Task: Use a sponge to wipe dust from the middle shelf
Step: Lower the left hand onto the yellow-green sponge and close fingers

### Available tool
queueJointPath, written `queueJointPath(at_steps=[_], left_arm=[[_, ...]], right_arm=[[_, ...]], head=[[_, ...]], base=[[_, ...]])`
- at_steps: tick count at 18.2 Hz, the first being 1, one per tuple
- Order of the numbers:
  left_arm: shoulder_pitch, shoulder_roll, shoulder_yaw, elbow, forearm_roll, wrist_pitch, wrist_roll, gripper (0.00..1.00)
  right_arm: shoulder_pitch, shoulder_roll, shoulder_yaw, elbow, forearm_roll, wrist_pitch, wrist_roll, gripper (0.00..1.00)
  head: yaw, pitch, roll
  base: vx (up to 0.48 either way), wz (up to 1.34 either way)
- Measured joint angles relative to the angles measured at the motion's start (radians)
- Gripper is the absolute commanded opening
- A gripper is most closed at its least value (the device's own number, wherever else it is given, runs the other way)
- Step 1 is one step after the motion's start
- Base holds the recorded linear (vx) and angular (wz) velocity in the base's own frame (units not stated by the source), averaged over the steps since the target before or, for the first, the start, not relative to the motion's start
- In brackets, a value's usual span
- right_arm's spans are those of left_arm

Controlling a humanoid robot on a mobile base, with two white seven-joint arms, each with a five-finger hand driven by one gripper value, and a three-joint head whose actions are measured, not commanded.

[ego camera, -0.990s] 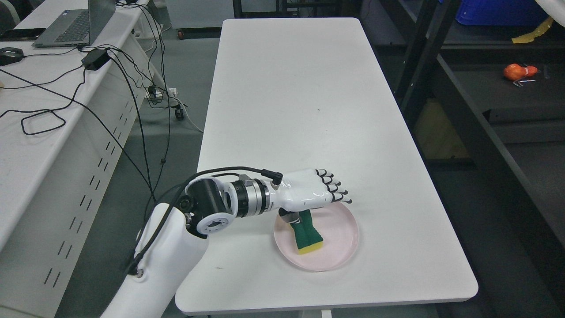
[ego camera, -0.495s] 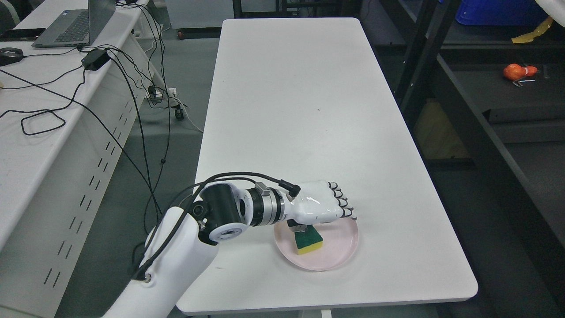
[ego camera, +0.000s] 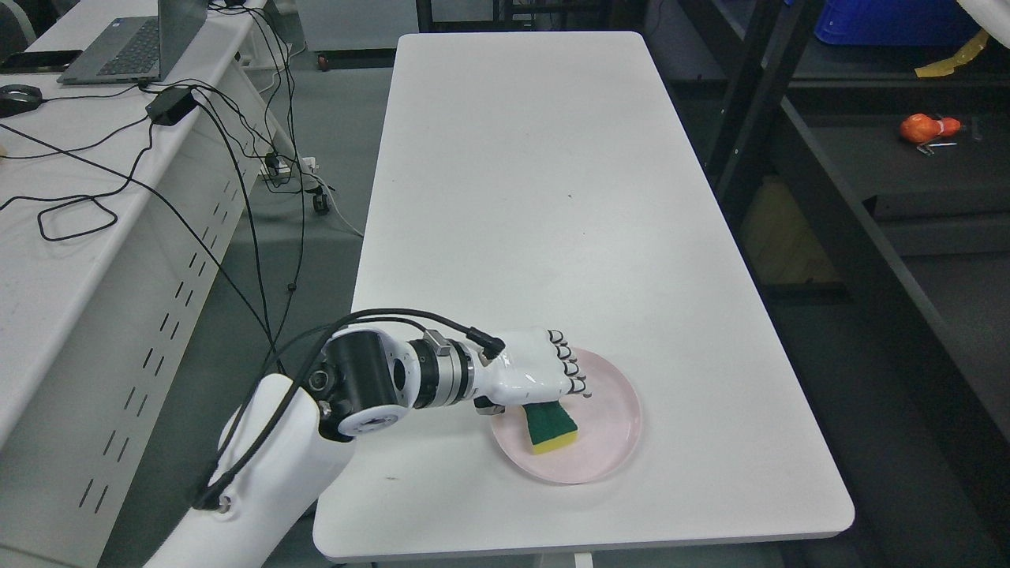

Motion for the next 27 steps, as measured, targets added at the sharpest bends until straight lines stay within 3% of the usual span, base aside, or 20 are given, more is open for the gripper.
queueJointPath(at_steps=[9,23,26,27], left_arm=[[-0.006,0.006,0.015,0.057,-0.017,-0.004,0.023,0.83],[-0.012,-0.098,0.001,0.175,-0.033,-0.006,0.031,0.81],[-0.002,-0.124,-0.001,0.19,-0.034,-0.008,0.035,0.62],[0.001,-0.13,0.001,0.195,-0.033,-0.008,0.036,0.51]], right_arm=[[0.0,0.0,0.0,0.0,0.0,0.0,0.0,1.0],[0.0,0.0,0.0,0.0,0.0,0.0,0.0,1.0],[0.0,0.0,0.0,0.0,0.0,0.0,0.0,1.0],[0.0,0.0,0.0,0.0,0.0,0.0,0.0,1.0]], head=[[0.0,0.0,0.0],[0.0,0.0,0.0],[0.0,0.0,0.0],[0.0,0.0,0.0]], base=[[0.0,0.0],[0.0,0.0],[0.0,0.0],[0.0,0.0]])
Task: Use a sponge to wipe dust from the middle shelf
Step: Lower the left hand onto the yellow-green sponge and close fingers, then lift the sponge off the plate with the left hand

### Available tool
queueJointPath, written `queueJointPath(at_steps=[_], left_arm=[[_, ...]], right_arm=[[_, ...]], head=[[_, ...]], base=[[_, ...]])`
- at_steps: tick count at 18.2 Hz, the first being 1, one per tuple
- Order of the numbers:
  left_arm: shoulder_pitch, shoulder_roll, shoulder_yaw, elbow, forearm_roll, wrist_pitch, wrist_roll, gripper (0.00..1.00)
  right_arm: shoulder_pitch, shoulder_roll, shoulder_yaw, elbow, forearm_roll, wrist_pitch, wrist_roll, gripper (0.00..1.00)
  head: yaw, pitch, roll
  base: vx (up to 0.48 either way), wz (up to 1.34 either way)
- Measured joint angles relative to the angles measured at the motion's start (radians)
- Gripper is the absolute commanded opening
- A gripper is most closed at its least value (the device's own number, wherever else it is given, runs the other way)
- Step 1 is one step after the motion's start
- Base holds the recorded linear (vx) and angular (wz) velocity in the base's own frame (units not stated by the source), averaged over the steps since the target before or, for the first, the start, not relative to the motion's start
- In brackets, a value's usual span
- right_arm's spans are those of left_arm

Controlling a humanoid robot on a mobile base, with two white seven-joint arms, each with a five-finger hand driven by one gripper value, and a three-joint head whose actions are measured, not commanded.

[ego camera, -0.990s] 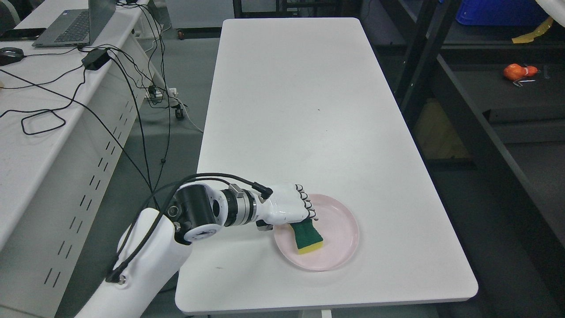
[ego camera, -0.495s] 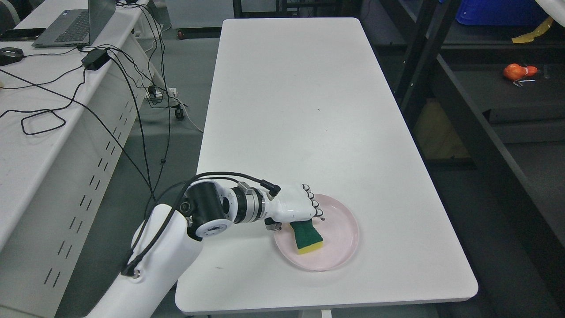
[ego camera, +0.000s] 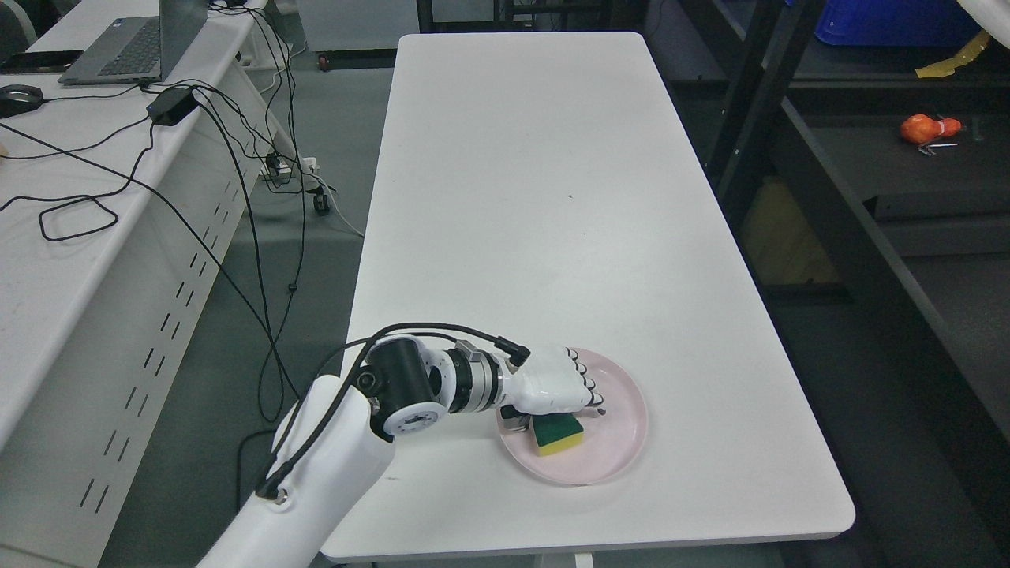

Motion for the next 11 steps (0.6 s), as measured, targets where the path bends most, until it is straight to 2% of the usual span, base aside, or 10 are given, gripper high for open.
queueJointPath(at_steps=[2,3,6,8,11], left_arm=[[0.006,-0.012,0.006,0.008,0.008,0.0,-0.001,0.28],[0.01,-0.018,0.012,0.013,0.018,0.0,-0.003,0.19],[0.022,-0.03,0.038,0.023,0.074,0.0,-0.01,0.02],[0.027,-0.036,0.068,0.028,0.141,0.0,-0.008,0.0],[0.033,-0.045,0.14,0.034,0.338,0.008,0.048,0.0]], right_arm=[[0.0,0.0,0.0,0.0,0.0,0.0,0.0,1.0],[0.0,0.0,0.0,0.0,0.0,0.0,0.0,1.0],[0.0,0.0,0.0,0.0,0.0,0.0,0.0,1.0],[0.0,0.0,0.0,0.0,0.0,0.0,0.0,1.0],[0.0,0.0,0.0,0.0,0.0,0.0,0.0,1.0]], head=[[0.0,0.0,0.0],[0.0,0.0,0.0],[0.0,0.0,0.0],[0.0,0.0,0.0],[0.0,0.0,0.0]], base=[[0.0,0.0],[0.0,0.0],[0.0,0.0],[0.0,-0.01],[0.0,0.0]])
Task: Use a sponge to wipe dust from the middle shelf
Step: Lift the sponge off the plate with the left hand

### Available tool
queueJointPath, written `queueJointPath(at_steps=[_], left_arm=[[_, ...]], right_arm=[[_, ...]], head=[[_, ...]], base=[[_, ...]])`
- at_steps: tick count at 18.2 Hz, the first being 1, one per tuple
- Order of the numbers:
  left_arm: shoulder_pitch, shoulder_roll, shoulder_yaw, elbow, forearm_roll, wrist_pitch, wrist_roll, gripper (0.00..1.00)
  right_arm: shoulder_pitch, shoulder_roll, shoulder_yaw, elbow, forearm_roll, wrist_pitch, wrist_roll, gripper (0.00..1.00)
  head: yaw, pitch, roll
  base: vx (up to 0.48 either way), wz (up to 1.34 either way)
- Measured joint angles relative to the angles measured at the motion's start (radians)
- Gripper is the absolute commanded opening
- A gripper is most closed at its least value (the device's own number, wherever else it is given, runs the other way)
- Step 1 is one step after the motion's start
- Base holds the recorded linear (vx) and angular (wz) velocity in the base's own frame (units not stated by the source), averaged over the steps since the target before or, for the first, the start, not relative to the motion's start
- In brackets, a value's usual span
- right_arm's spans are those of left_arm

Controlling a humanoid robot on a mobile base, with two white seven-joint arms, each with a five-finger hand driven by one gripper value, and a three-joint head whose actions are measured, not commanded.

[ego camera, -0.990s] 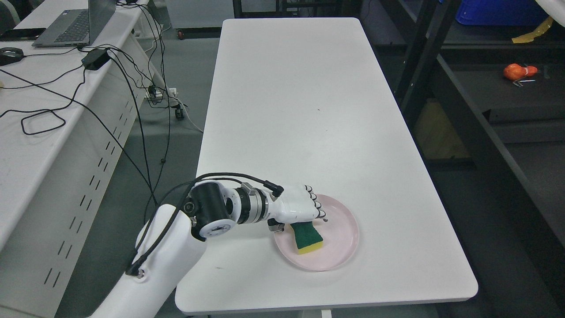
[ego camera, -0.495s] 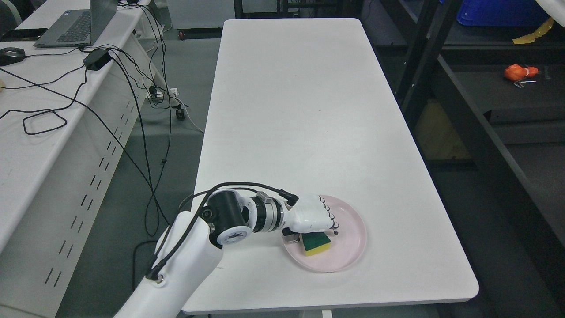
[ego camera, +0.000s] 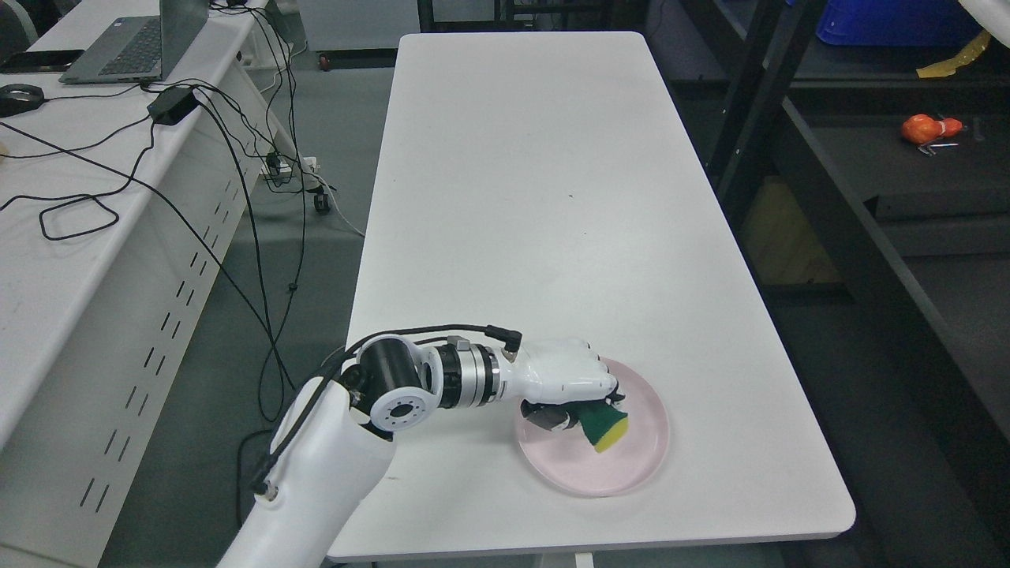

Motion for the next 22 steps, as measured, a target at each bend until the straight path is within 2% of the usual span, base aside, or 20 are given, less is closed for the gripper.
queueJointPath(at_steps=[7,11,15,22], left_arm=[[0.058,-0.01,0.189,0.01,0.56,0.096,0.326,0.0],[0.139,-0.014,0.264,0.014,0.806,0.124,0.53,0.0],[0.197,-0.016,0.31,0.017,0.919,0.128,0.603,0.0],[0.254,-0.019,0.361,0.014,0.996,0.115,0.621,0.0]], right_arm=[[0.0,0.0,0.0,0.0,0.0,0.0,0.0,1.0],[0.0,0.0,0.0,0.0,0.0,0.0,0.0,1.0],[0.0,0.0,0.0,0.0,0.0,0.0,0.0,1.0],[0.0,0.0,0.0,0.0,0.0,0.0,0.0,1.0]], head=[[0.0,0.0,0.0],[0.0,0.0,0.0],[0.0,0.0,0.0],[0.0,0.0,0.0]], base=[[0.0,0.0],[0.006,0.0],[0.0,0.0],[-0.107,0.0]])
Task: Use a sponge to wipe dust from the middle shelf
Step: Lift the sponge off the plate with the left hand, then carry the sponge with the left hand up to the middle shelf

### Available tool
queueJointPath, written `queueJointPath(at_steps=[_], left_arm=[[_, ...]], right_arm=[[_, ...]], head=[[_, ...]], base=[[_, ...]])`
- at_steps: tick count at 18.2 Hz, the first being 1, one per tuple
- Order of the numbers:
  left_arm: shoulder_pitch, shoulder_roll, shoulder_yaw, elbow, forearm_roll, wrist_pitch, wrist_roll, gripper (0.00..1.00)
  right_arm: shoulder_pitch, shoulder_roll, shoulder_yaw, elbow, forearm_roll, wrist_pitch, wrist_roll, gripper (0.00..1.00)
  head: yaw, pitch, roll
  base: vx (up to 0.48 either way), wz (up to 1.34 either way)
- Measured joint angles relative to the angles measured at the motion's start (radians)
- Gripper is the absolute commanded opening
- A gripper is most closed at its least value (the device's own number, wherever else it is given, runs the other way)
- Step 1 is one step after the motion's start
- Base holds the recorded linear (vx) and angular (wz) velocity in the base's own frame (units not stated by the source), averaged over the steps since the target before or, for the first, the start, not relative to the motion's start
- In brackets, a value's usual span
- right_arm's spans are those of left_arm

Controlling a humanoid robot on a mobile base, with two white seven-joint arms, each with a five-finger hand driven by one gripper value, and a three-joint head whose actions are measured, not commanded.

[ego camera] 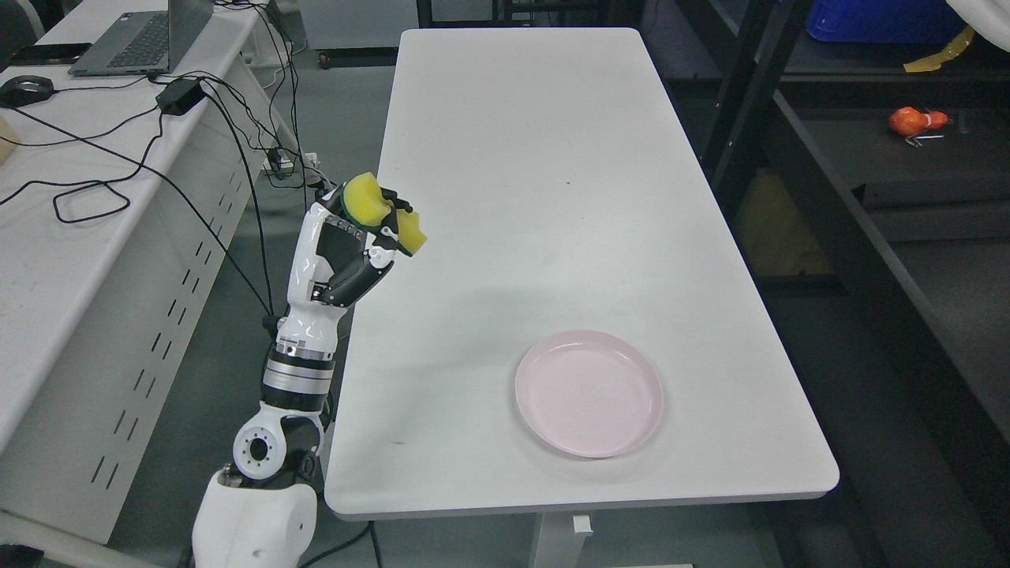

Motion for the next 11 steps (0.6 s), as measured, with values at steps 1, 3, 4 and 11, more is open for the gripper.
queueJointPath(at_steps=[1,3,4,11], left_arm=[[0.005,0.0,0.005,-0.001,0.004,0.0,0.0,0.0],[0.012,-0.001,0.012,-0.002,0.011,-0.004,0.001,0.0],[0.015,-0.001,0.012,-0.002,0.013,-0.008,0.001,0.0],[0.024,-0.002,-0.001,-0.005,0.02,-0.016,0.002,0.0]], right_arm=[[0.0,0.0,0.0,0.0,0.0,0.0,0.0,1.0],[0.0,0.0,0.0,0.0,0.0,0.0,0.0,1.0],[0.0,0.0,0.0,0.0,0.0,0.0,0.0,1.0],[0.0,0.0,0.0,0.0,0.0,0.0,0.0,1.0]], head=[[0.0,0.0,0.0],[0.0,0.0,0.0],[0.0,0.0,0.0],[0.0,0.0,0.0]], base=[[-0.172,0.0],[-0.209,0.0],[-0.211,0.0],[-0.234,-0.16]])
